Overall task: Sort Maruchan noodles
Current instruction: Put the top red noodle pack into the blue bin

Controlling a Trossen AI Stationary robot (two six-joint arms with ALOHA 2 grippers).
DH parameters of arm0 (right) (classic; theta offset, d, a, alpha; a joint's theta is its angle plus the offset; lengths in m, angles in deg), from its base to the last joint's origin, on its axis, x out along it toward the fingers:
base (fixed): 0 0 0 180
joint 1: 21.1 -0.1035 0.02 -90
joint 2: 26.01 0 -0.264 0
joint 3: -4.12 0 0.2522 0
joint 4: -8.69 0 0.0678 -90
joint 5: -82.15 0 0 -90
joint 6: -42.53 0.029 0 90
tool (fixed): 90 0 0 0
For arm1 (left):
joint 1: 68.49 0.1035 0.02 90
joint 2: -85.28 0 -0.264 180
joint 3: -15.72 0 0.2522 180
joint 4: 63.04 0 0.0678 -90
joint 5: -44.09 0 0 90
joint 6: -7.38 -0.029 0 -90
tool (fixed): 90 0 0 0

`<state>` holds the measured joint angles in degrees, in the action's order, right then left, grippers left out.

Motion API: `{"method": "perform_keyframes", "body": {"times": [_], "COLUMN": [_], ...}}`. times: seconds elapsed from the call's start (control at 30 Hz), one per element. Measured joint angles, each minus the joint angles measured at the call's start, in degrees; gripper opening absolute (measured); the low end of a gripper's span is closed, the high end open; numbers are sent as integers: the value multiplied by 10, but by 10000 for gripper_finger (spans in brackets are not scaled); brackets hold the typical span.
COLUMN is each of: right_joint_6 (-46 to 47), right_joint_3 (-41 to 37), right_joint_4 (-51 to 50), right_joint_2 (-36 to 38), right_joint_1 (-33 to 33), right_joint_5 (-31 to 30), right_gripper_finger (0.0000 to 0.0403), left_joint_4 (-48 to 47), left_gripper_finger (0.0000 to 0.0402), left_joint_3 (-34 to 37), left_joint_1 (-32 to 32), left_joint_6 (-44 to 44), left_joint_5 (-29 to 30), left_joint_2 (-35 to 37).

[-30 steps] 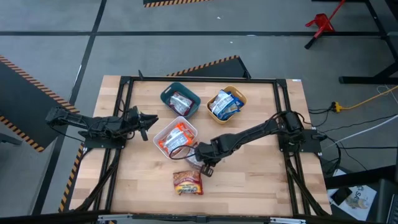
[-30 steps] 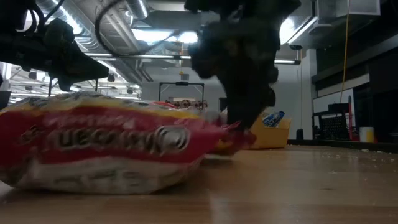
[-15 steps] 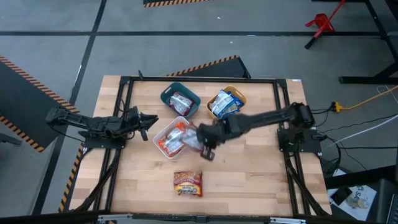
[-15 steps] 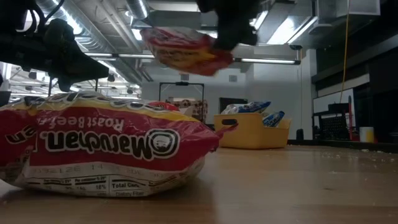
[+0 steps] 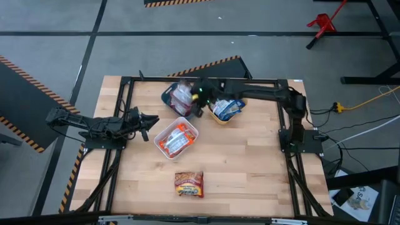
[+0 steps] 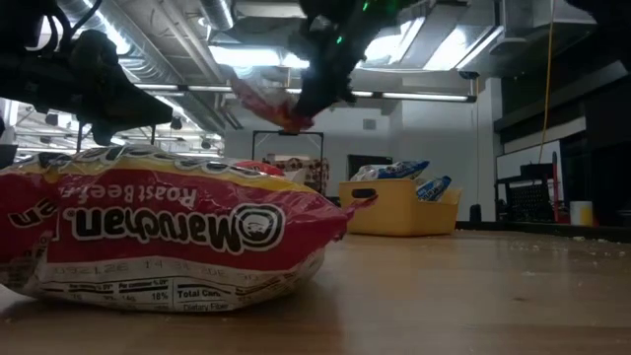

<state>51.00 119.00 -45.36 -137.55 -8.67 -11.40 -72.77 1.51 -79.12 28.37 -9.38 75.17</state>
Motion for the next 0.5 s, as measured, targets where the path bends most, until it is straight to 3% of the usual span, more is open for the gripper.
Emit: {"method": "perform_keyframes", "body": {"times": [0.27,0.5], "right_joint_6": [-18,-58], "right_joint_3": [-1,-1], "right_joint_4": [74,73], "right_joint_2": [-76,-127], "right_joint_1": [55,60], "right_joint_5": [74,57], "right_gripper_finger": [0,17], "left_joint_4": [0,-1], "left_gripper_finger": [73,73], "left_joint_3": [0,0], "left_joint_1": [0,0], "left_joint_6": [0,-1], "left_joint_5": [18,41], "left_joint_2": [-1,-1]}}
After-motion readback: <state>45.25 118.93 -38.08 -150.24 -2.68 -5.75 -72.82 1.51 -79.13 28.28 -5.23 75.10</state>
